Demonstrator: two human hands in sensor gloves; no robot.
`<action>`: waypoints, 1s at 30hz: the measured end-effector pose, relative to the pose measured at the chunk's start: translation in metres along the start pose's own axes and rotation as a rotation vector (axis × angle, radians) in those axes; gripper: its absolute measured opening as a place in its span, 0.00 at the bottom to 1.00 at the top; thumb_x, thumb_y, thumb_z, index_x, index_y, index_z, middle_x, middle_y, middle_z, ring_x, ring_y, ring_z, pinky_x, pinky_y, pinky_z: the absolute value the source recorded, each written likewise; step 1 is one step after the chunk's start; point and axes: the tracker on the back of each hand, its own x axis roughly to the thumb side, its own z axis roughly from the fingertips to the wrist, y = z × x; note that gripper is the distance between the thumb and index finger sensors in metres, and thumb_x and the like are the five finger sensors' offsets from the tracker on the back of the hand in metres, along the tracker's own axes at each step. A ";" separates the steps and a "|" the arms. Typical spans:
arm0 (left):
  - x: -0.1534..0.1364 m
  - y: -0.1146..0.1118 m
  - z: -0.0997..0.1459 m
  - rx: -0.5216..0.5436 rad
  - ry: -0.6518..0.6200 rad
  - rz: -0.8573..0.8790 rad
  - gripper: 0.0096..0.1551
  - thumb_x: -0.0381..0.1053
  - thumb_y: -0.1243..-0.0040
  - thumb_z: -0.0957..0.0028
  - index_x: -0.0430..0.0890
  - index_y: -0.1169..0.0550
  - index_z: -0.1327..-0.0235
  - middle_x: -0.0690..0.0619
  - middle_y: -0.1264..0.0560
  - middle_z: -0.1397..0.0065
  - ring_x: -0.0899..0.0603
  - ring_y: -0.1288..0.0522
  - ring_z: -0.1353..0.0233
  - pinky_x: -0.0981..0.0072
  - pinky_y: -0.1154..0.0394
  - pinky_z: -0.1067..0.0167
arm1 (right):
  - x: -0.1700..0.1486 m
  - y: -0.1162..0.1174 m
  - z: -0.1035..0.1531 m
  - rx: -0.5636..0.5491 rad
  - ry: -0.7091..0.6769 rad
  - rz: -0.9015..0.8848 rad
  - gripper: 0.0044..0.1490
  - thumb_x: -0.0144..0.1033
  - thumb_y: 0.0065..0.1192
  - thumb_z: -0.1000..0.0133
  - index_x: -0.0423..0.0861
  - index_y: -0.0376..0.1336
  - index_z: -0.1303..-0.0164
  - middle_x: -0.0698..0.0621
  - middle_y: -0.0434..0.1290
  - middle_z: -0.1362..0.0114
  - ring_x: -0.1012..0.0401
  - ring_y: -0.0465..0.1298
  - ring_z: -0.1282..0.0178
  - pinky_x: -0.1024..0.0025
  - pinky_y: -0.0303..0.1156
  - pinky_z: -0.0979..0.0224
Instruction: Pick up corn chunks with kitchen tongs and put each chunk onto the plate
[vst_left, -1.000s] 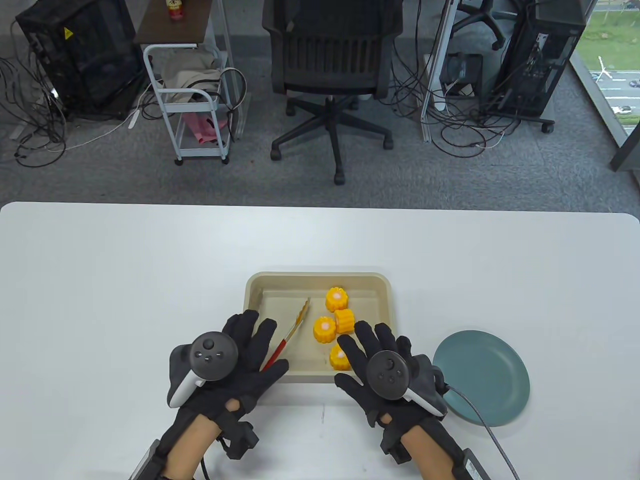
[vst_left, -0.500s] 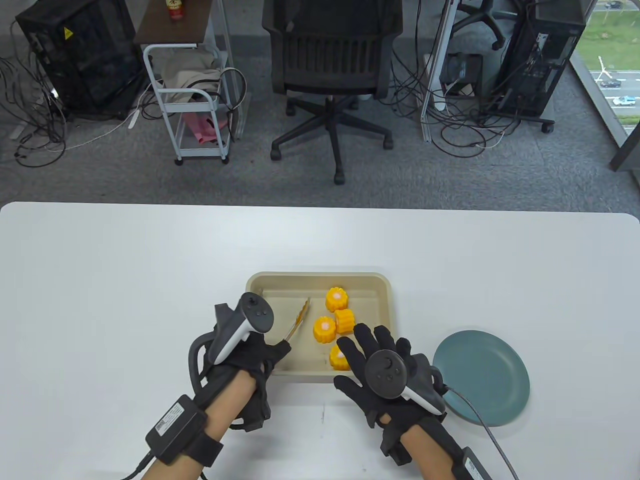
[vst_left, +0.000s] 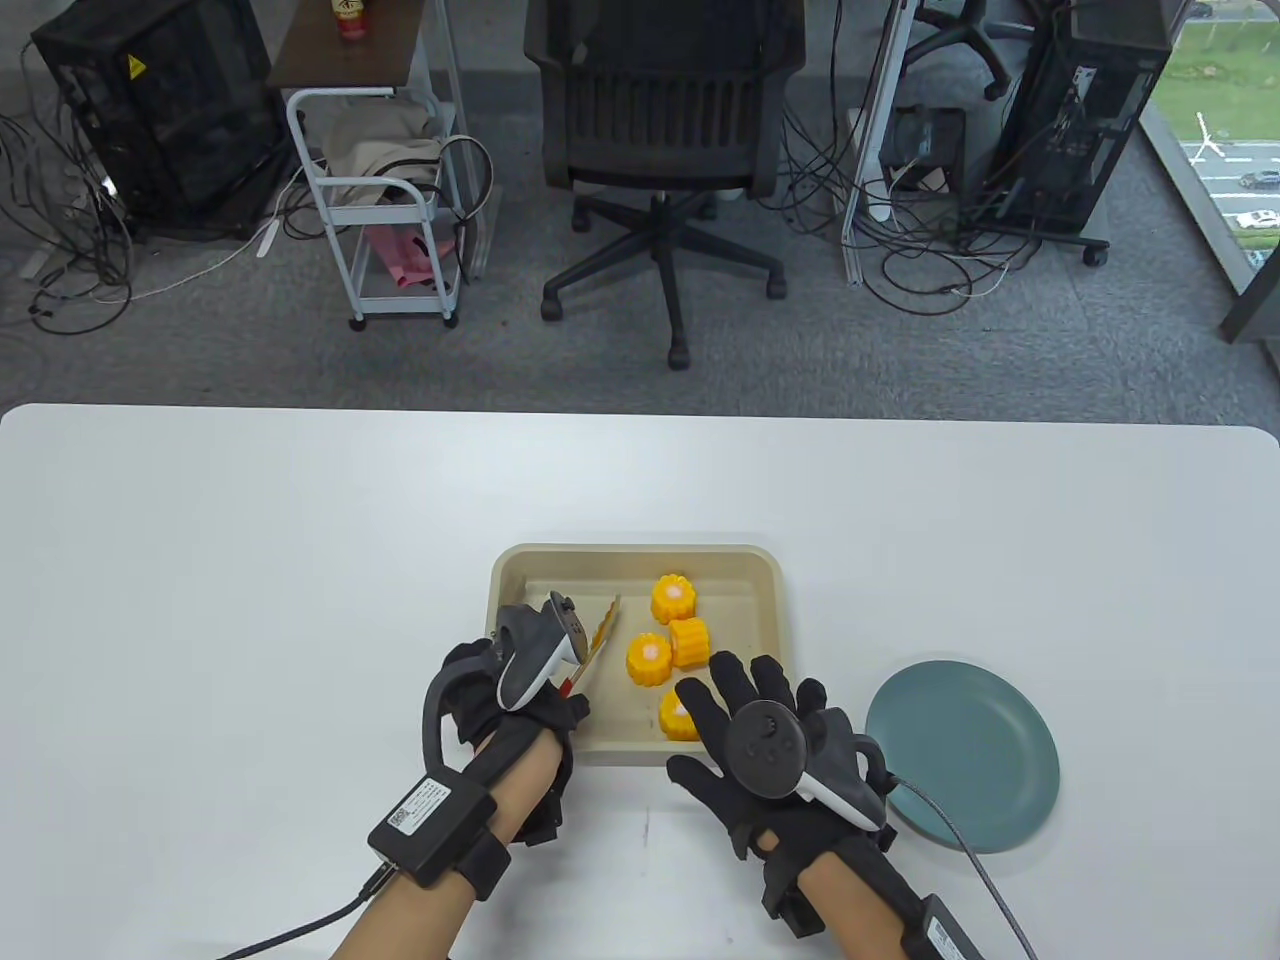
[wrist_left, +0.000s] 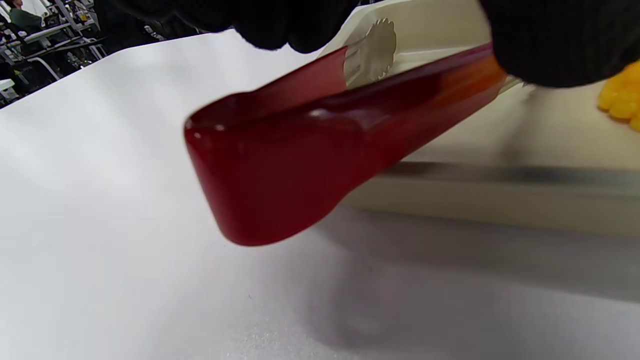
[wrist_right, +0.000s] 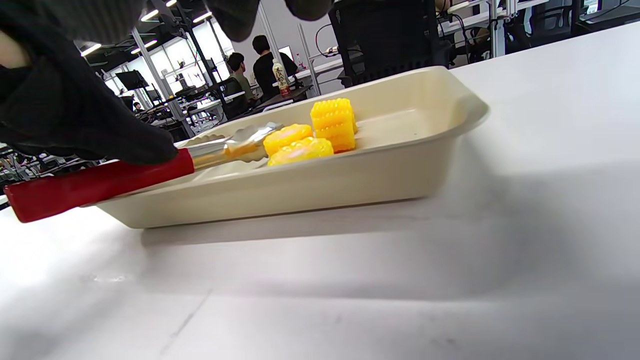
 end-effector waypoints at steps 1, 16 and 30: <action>0.002 -0.002 -0.002 0.004 0.011 -0.016 0.64 0.77 0.47 0.60 0.38 0.46 0.21 0.36 0.46 0.25 0.28 0.45 0.32 0.33 0.44 0.36 | 0.000 0.000 0.000 -0.001 -0.001 0.001 0.48 0.71 0.47 0.47 0.66 0.44 0.17 0.55 0.38 0.05 0.47 0.35 0.09 0.34 0.33 0.20; 0.004 -0.014 -0.014 0.007 0.083 -0.043 0.60 0.79 0.49 0.59 0.40 0.46 0.26 0.39 0.43 0.29 0.31 0.40 0.35 0.36 0.38 0.39 | 0.003 -0.004 0.004 -0.013 0.006 0.016 0.48 0.71 0.47 0.47 0.65 0.44 0.17 0.54 0.38 0.05 0.47 0.35 0.09 0.34 0.33 0.21; -0.033 0.010 0.001 0.057 -0.079 0.290 0.57 0.77 0.48 0.57 0.40 0.44 0.28 0.39 0.43 0.28 0.30 0.41 0.33 0.34 0.38 0.38 | -0.006 -0.007 0.003 0.010 0.039 -0.022 0.48 0.72 0.46 0.47 0.65 0.44 0.16 0.53 0.38 0.05 0.46 0.34 0.10 0.32 0.32 0.22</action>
